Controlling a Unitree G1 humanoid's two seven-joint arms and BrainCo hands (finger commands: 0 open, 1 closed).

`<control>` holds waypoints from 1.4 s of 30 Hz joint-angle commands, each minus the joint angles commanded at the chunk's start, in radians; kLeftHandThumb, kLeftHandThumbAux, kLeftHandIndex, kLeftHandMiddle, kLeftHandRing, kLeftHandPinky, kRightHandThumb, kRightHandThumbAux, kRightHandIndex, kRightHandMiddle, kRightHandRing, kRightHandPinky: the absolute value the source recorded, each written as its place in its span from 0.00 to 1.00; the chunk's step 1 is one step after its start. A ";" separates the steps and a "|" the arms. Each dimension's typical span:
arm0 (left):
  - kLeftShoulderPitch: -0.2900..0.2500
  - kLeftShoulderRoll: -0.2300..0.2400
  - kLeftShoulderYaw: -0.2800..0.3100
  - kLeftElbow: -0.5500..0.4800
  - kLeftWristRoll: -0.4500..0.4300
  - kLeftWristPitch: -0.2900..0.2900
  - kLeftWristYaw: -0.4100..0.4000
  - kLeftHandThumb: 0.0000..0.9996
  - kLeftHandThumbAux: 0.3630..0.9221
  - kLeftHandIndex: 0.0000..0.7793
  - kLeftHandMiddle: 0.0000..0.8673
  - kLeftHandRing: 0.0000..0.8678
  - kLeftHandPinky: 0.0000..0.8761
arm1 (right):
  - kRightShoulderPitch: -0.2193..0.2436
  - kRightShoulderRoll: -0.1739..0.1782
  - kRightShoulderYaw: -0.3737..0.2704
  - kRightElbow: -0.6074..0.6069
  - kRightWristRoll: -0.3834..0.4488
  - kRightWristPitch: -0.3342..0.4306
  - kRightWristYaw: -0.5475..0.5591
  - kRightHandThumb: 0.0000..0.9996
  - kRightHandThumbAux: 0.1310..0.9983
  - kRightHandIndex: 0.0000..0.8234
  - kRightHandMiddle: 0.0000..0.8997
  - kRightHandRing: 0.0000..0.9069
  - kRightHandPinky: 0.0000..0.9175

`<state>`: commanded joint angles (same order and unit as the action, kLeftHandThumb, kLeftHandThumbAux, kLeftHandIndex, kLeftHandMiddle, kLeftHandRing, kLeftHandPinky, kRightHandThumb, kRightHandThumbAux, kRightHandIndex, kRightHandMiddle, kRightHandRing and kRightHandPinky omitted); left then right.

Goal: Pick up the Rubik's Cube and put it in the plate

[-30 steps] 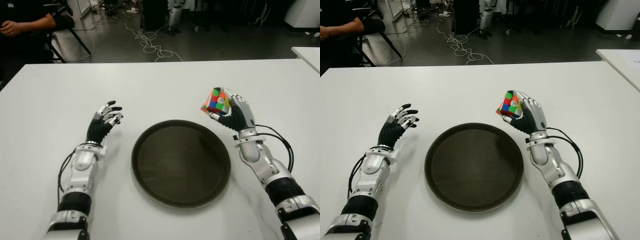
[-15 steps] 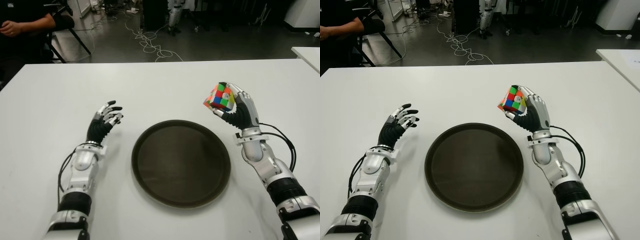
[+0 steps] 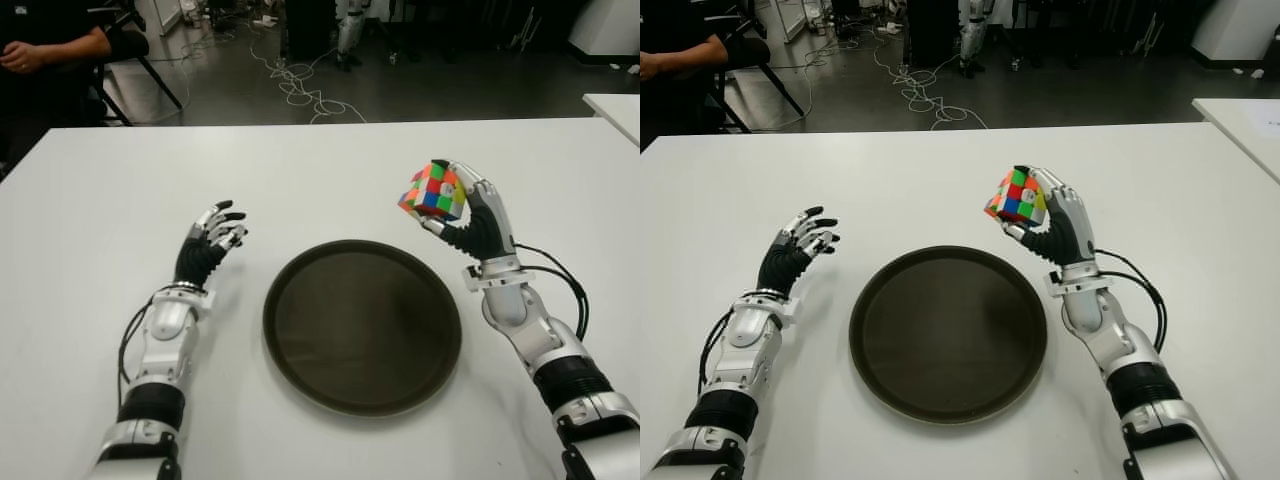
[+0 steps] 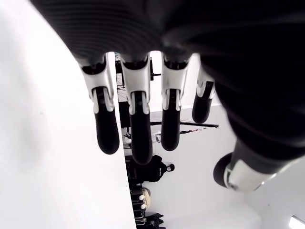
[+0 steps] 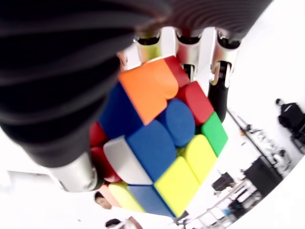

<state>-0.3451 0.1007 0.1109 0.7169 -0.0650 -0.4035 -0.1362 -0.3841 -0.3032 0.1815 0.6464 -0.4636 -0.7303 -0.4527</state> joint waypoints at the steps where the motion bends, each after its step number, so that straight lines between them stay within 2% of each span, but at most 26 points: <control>1: 0.000 0.001 -0.001 0.001 0.004 0.000 0.002 0.62 0.47 0.22 0.33 0.38 0.40 | 0.003 0.004 0.002 -0.001 0.007 -0.010 0.011 0.68 0.70 0.52 0.76 0.80 0.80; 8: -0.002 0.002 -0.002 0.006 0.007 -0.003 0.005 0.61 0.47 0.22 0.33 0.39 0.42 | 0.016 0.020 0.007 0.004 0.092 -0.070 0.134 0.68 0.70 0.52 0.77 0.81 0.80; 12: -0.004 0.003 -0.002 0.012 0.006 -0.005 0.002 0.62 0.46 0.22 0.33 0.38 0.41 | 0.033 0.025 0.017 -0.004 0.219 -0.066 0.318 0.68 0.70 0.52 0.77 0.80 0.79; 15: -0.004 0.004 -0.004 0.014 0.008 -0.006 0.003 0.61 0.46 0.22 0.31 0.36 0.39 | 0.048 0.026 0.021 -0.036 0.357 -0.014 0.508 0.68 0.70 0.52 0.77 0.80 0.80; 17: -0.004 0.004 -0.004 0.014 0.010 -0.007 0.004 0.61 0.46 0.22 0.31 0.36 0.39 | 0.055 0.028 0.019 -0.054 0.414 0.014 0.590 0.68 0.69 0.52 0.78 0.81 0.80; 18: -0.004 0.004 -0.005 0.015 0.012 -0.009 0.005 0.61 0.46 0.22 0.31 0.36 0.39 | 0.060 0.026 0.024 -0.078 0.476 0.056 0.674 0.68 0.69 0.52 0.78 0.81 0.80; 21: -0.004 0.004 -0.007 0.015 0.016 -0.013 0.007 0.61 0.45 0.22 0.31 0.36 0.40 | 0.073 0.024 0.028 -0.139 0.593 0.150 0.834 0.68 0.69 0.52 0.80 0.82 0.82; 24: -0.004 0.003 -0.007 0.013 0.012 -0.011 0.001 0.61 0.46 0.22 0.32 0.37 0.41 | 0.090 0.024 0.024 -0.205 0.674 0.249 0.934 0.68 0.69 0.52 0.83 0.84 0.84; 33: -0.008 0.003 -0.006 0.022 0.009 -0.015 -0.003 0.62 0.46 0.23 0.32 0.37 0.41 | 0.118 0.013 -0.009 -0.326 0.744 0.464 1.060 0.68 0.69 0.52 0.84 0.85 0.84; 37: -0.011 0.005 -0.007 0.031 0.012 -0.023 -0.002 0.62 0.45 0.23 0.33 0.38 0.41 | 0.123 0.011 -0.020 -0.352 0.737 0.513 1.089 0.68 0.69 0.52 0.84 0.84 0.83; 42: -0.014 0.005 -0.007 0.035 0.013 -0.023 -0.002 0.62 0.45 0.22 0.33 0.39 0.42 | 0.123 0.010 -0.025 -0.362 0.720 0.540 1.118 0.69 0.69 0.52 0.84 0.84 0.83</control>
<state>-0.3595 0.1055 0.1036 0.7524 -0.0522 -0.4268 -0.1381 -0.2609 -0.2935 0.1567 0.2840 0.2569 -0.1906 0.6648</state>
